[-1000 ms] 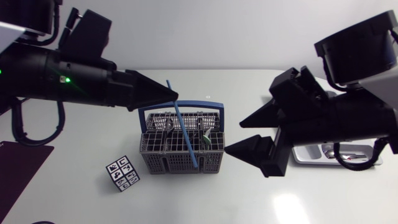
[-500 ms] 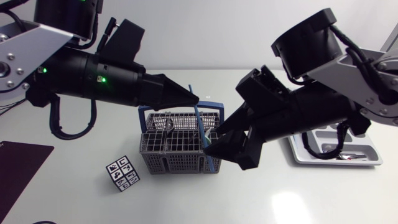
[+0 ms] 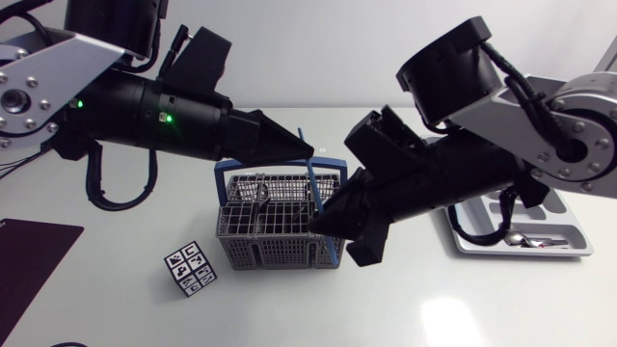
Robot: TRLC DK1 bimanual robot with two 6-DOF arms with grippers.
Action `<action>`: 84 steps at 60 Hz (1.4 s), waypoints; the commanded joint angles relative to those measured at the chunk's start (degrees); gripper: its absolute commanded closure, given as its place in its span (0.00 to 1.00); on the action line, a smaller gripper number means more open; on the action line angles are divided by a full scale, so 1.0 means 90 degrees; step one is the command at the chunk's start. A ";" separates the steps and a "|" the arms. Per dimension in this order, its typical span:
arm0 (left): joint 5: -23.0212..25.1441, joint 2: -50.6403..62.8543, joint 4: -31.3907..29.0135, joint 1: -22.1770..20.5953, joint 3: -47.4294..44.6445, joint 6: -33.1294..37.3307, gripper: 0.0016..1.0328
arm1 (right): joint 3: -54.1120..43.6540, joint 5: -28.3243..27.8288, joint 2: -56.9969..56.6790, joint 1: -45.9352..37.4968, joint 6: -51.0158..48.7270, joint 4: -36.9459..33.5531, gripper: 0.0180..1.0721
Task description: Transfer all utensils from the basket to the drawer tray.
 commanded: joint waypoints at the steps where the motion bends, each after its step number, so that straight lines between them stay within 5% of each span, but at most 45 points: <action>1: 0.0081 0.0103 0.0020 -0.0005 0.0214 -0.0137 0.97 | 0.0099 0.0028 0.0114 0.0058 0.0155 0.0065 0.87; 14: 0.0081 0.0073 0.0020 0.0054 0.0223 -0.0147 0.95 | 0.0089 0.0048 0.0124 0.0058 0.0135 -0.0130 0.95; 20: 0.0081 0.0054 0.0020 0.0064 0.0253 -0.0157 0.80 | 0.0011 0.0028 0.0105 0.0068 0.0067 -0.0179 0.95; 30: 0.0081 -0.0093 0.0020 0.0298 0.0526 -0.0147 0.40 | -0.0145 0.0028 -0.0071 0.0039 0.0018 -0.0199 0.95; 41: 0.0061 -0.0356 0.0030 0.0864 0.0780 -0.0098 0.22 | -0.0379 0.0028 -0.0599 -0.0352 -0.0080 -0.0355 0.95; 52: -0.0007 -0.0493 -0.0332 0.1157 0.0731 0.0390 0.21 | -0.0575 -0.0108 -0.1106 -0.1563 -0.0373 -0.0599 0.95; 67: -0.1433 -0.0522 -0.1162 0.0757 0.0292 0.1806 0.21 | -0.0448 -0.0196 -0.0960 -0.3897 -0.0978 -0.0853 0.95; 84: -0.3025 -0.0366 -0.1689 0.0171 0.0018 0.2294 0.21 | 0.0041 0.0419 0.0700 -0.5723 -0.1339 -0.0570 0.94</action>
